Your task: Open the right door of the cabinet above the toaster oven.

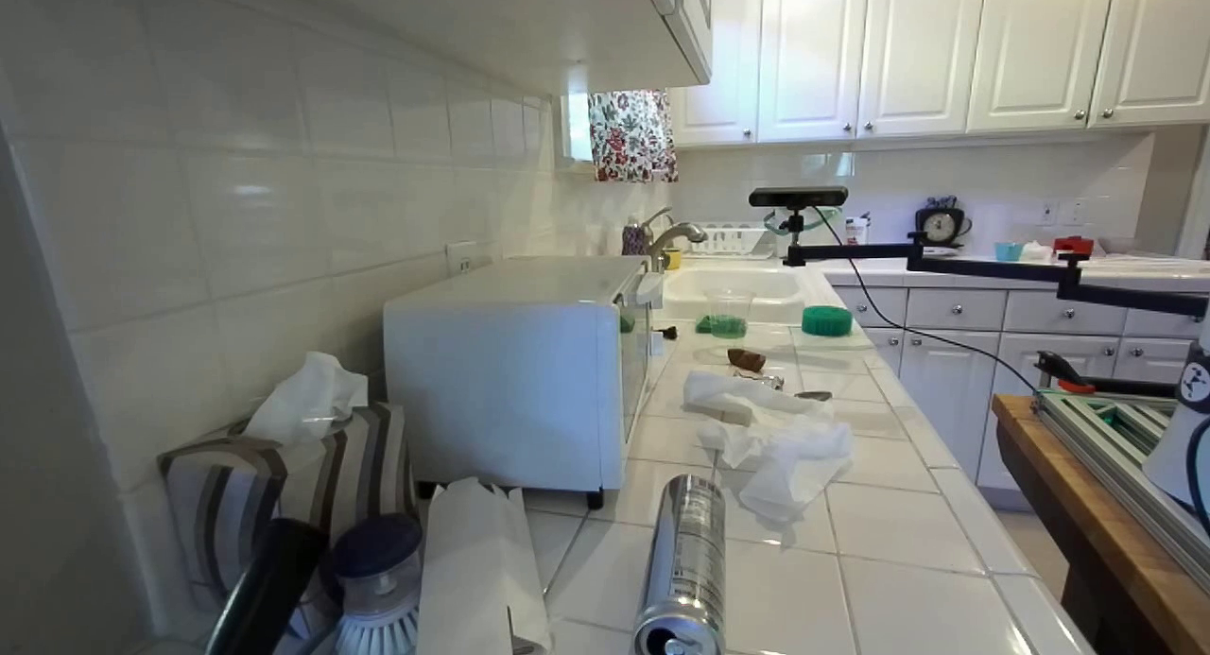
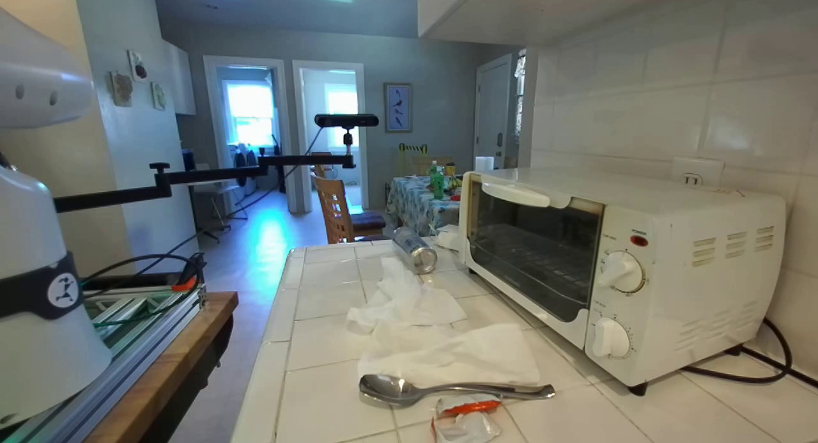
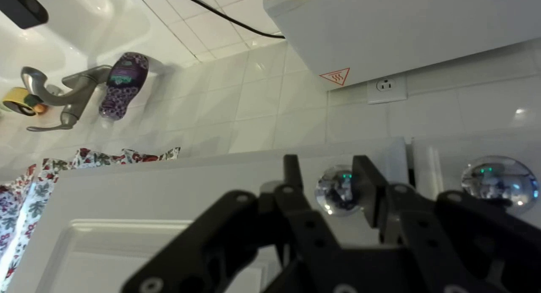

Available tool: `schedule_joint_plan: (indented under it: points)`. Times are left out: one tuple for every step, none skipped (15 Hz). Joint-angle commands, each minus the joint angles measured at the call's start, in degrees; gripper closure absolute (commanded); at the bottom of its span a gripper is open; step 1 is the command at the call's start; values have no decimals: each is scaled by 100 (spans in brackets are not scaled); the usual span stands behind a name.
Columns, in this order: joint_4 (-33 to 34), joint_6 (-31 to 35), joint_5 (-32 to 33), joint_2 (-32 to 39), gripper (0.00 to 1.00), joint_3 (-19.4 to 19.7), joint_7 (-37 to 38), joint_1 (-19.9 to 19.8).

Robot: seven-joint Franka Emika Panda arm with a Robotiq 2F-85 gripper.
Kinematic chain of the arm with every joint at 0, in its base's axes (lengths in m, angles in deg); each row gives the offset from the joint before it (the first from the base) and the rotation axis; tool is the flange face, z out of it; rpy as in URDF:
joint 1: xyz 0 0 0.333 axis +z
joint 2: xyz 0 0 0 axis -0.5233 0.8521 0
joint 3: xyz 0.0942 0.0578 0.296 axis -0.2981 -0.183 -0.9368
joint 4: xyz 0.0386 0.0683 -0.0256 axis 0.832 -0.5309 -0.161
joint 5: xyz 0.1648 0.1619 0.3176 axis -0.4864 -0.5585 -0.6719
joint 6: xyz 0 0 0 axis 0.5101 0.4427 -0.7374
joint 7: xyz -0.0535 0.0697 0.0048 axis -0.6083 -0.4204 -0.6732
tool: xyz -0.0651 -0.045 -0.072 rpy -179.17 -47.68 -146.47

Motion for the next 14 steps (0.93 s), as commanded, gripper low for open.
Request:
schedule_joint_plan:
  points:
    - [71,192,17,143,61,-62,99,-87]
    - [76,182,-7,142,62,-61,79,-67]
    - [78,153,-44,134,60,-53,46,-32]
    - [75,159,-49,125,56,-61,46,-25]
    - [84,167,-50,137,61,-64,42,-25]
    - [80,225,-24,140,62,-82,72,-51]
    - [83,280,-1,149,68,-97,100,-80]
    - [82,306,-1,165,72,-98,100,-89]
    - [85,315,-10,175,70,-94,91,-90]
    - [84,362,-8,185,80,-111,102,-97]
    - [87,355,13,196,78,-135,128,-123]
    - [86,352,5,197,81,-134,123,-118]
    - [87,339,11,188,82,-147,153,-122]
    - [85,338,15,186,84,-142,160,-122]
